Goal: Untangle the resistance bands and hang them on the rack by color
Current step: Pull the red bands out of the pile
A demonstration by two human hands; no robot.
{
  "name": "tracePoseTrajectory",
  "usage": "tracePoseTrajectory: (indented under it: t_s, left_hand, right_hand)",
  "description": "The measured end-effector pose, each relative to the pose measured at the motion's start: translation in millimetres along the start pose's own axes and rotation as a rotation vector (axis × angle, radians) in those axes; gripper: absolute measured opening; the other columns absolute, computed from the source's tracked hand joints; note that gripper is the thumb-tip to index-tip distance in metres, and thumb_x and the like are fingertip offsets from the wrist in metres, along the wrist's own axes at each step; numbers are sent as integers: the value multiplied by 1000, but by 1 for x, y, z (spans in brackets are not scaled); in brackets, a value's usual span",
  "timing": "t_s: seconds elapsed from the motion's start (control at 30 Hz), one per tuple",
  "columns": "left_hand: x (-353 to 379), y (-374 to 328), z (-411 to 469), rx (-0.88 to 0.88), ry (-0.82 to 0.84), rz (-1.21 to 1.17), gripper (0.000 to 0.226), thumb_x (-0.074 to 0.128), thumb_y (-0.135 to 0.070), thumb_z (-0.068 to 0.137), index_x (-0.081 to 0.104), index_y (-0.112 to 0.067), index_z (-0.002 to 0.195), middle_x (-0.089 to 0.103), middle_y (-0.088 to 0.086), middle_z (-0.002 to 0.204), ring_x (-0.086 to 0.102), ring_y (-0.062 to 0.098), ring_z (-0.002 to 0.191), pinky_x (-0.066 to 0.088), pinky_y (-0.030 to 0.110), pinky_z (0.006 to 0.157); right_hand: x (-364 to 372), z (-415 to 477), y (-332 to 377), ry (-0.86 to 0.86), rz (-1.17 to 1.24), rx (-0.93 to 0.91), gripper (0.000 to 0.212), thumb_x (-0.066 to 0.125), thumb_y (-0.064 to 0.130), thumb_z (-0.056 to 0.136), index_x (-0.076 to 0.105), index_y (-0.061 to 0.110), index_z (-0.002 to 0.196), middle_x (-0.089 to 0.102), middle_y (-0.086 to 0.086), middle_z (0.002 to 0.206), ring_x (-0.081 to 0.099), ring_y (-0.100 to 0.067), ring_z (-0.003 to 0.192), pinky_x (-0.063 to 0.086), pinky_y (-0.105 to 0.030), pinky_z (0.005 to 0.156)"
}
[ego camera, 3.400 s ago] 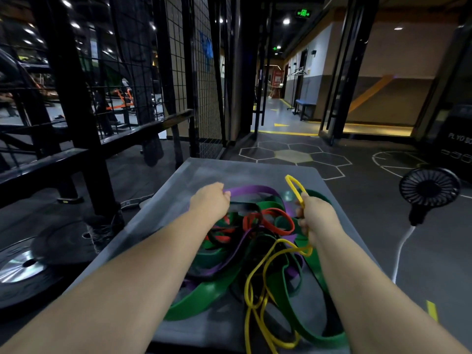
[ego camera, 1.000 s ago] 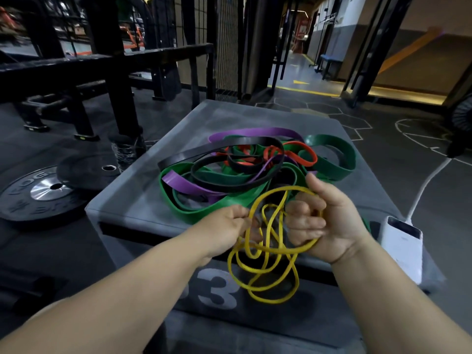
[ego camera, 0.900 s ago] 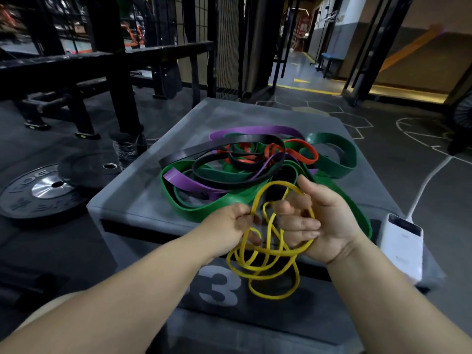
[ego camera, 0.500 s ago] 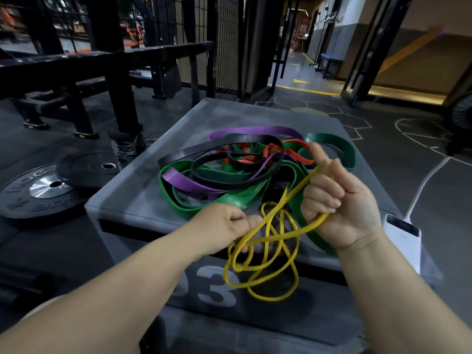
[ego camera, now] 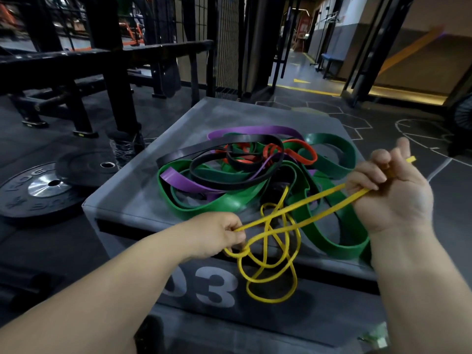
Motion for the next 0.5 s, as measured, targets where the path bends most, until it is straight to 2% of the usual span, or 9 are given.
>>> tracePoseTrajectory:
  t_s: [0.07, 0.13, 0.2, 0.27, 0.33, 0.37, 0.43, 0.5]
  left_hand:
    - [0, -4, -2, 26, -24, 11, 17, 50, -32, 98, 61, -30, 86, 66, -11, 83, 60, 5, 79, 48, 24, 75]
    - [2, -13, -5, 81, -56, 49, 19, 44, -34, 100, 61, -30, 90, 56, -12, 68, 51, -5, 61, 39, 19, 62]
    - [7, -20, -8, 146, -66, 58, 19, 43, -32, 101, 60, -30, 94, 52, -13, 60, 48, -5, 52, 38, 19, 59]
    - [11, -26, -9, 205, -54, 16, 16, 45, -29, 101, 61, -28, 95, 51, -14, 57, 48, -3, 51, 48, 22, 63]
    - [12, -29, -11, 235, -45, -47, 15, 47, -26, 100, 61, -24, 98, 50, -14, 60, 48, -2, 53, 56, 30, 69]
    - [11, -30, -11, 255, -55, -63, 14, 47, -25, 100, 61, -24, 99, 52, -15, 64, 49, -2, 54, 57, 28, 67]
    - [5, -34, -13, 312, -118, -56, 12, 50, -23, 99, 62, -23, 100, 61, -12, 75, 50, -4, 54, 49, 20, 56]
    - [-3, -31, -13, 316, -226, -78, 3, 57, -23, 95, 56, -23, 97, 61, -12, 70, 49, -6, 51, 39, 18, 53]
  right_hand:
    - [3, -2, -8, -18, -102, 11, 46, 38, 18, 101, 34, 44, 139, 51, 6, 65, 40, -6, 52, 33, -16, 50]
    - [6, -6, -26, -17, -274, 55, 40, 35, 23, 103, 38, 40, 139, 57, 4, 66, 52, -9, 57, 43, -21, 55]
    - [9, -13, -47, 25, -456, 125, 32, 32, 24, 105, 48, 35, 130, 64, 2, 66, 63, -13, 64, 52, -26, 62]
    - [11, -21, -66, 98, -608, 221, 28, 31, 23, 106, 53, 29, 122, 66, -2, 69, 67, -18, 70, 55, -34, 68]
    - [12, -31, -82, 184, -747, 349, 28, 33, 24, 106, 56, 20, 120, 64, -7, 72, 65, -22, 68, 55, -36, 62]
    - [12, -36, -88, 220, -803, 408, 27, 34, 25, 106, 57, 17, 117, 61, -8, 72, 62, -21, 61, 52, -33, 55]
    - [12, -44, -97, 273, -912, 480, 26, 36, 26, 105, 57, 11, 105, 54, -6, 67, 52, -16, 47, 44, -26, 44]
    - [13, -50, -102, 315, -985, 532, 25, 36, 28, 105, 52, 10, 98, 48, -4, 60, 39, -11, 38, 32, -20, 36]
Point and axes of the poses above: each hand's wrist, its own z-axis towards the middle knuckle, its own x-axis out of the palm, y = z × x, the point moved 2 cm from there along z, towards the middle knuckle
